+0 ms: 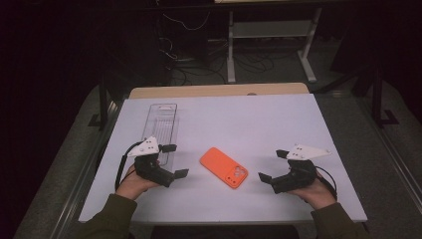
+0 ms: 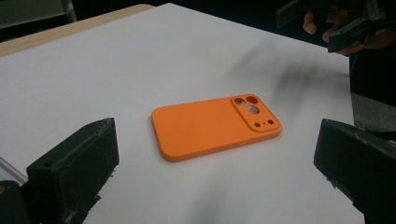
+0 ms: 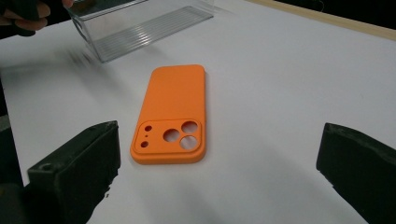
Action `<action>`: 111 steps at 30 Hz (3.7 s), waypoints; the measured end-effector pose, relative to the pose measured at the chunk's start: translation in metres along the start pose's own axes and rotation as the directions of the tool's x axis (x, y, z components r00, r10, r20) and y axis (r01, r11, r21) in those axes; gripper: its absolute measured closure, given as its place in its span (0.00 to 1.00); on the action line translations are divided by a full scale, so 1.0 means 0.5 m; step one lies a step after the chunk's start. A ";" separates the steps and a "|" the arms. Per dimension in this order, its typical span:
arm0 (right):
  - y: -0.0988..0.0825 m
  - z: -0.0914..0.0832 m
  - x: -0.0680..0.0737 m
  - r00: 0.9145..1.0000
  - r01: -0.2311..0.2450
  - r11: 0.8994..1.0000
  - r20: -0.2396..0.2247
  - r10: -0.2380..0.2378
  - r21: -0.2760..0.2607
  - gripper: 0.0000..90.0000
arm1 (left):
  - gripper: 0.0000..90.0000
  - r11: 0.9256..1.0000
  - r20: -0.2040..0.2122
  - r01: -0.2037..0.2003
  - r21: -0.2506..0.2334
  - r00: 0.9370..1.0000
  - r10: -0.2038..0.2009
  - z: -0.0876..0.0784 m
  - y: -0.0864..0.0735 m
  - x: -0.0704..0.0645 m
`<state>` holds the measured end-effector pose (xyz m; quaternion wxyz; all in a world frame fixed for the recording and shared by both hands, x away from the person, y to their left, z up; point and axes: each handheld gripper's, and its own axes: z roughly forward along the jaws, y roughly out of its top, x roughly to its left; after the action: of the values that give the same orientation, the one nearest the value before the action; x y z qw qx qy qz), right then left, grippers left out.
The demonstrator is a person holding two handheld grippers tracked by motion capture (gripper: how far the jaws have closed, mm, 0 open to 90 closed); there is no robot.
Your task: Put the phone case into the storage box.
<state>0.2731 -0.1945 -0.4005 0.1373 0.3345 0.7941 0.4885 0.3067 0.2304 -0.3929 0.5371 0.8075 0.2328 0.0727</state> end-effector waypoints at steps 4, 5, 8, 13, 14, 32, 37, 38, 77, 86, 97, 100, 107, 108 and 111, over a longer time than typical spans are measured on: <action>0.001 0.002 0.001 1.000 -0.002 1.000 -0.001 0.002 0.005 0.00 | 0.00 1.000 0.007 -0.016 0.005 1.000 0.016 0.006 0.002 -0.007; 0.001 0.002 0.001 1.000 -0.002 1.000 0.000 0.002 0.008 0.00 | 0.00 1.000 0.009 -0.008 0.010 1.000 0.008 0.006 0.002 -0.009; 0.002 0.005 0.000 1.000 0.000 1.000 0.000 0.000 0.010 0.00 | 0.00 1.000 0.015 -0.025 0.019 1.000 0.025 0.011 0.002 -0.012; 0.005 0.009 0.000 1.000 0.001 1.000 0.001 -0.001 0.015 0.00 | 0.00 1.000 0.029 -0.022 0.018 0.999 0.022 0.016 0.003 -0.016; 0.005 0.010 0.000 1.000 0.000 1.000 0.000 0.000 0.017 0.00 | 0.00 0.999 0.033 -0.023 0.026 0.999 0.022 0.017 0.003 -0.018; 0.017 0.045 -0.002 1.000 0.003 0.999 0.002 -0.003 0.046 0.00 | 0.00 0.999 0.085 -0.038 0.033 0.996 0.036 0.048 0.002 -0.042; 0.020 0.056 -0.001 1.000 0.000 0.999 0.002 0.000 0.051 0.00 | 0.00 0.999 0.086 -0.041 0.034 0.996 0.038 0.053 -0.001 -0.044; 0.021 0.059 -0.001 1.000 0.004 0.999 0.000 -0.004 0.054 0.00 | 0.00 0.998 0.083 -0.051 0.039 0.995 0.048 0.055 -0.002 -0.044; 0.066 0.123 0.000 1.000 -0.012 0.998 -0.014 0.013 0.067 0.00 | 0.00 0.997 0.105 -0.046 0.055 0.994 0.040 0.073 -0.009 -0.050; 0.075 0.136 -0.002 1.000 -0.003 0.997 -0.014 0.004 0.073 0.00 | 0.00 0.998 0.104 -0.043 0.053 0.994 0.037 0.072 -0.010 -0.051; 0.088 0.153 0.004 1.000 0.006 0.996 -0.016 -0.005 0.084 0.00 | 0.00 0.998 0.107 -0.037 0.052 0.994 0.031 0.070 -0.011 -0.051; 0.089 0.156 0.003 1.000 0.010 0.997 -0.016 -0.009 0.083 0.00 | 0.00 0.998 0.107 -0.037 0.053 0.994 0.031 0.070 -0.011 -0.051; 0.096 0.162 0.004 1.000 0.006 0.997 -0.017 -0.005 0.082 0.00 | 0.00 0.997 0.106 -0.044 0.060 0.994 0.037 0.070 -0.012 -0.051; 0.098 0.163 0.004 1.000 0.007 0.997 -0.018 -0.006 0.081 0.00 | 0.00 0.997 0.106 -0.042 0.060 0.994 0.036 0.070 -0.012 -0.051; 0.101 0.167 0.004 1.000 0.006 0.997 -0.017 -0.005 0.079 0.00 | 0.00 0.997 0.107 -0.041 0.060 0.994 0.034 0.070 -0.012 -0.051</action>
<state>0.3370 -0.1209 -0.3968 0.1187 0.3335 0.8147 0.4592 0.2954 0.1916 -0.4094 0.5218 0.8308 0.1908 0.0324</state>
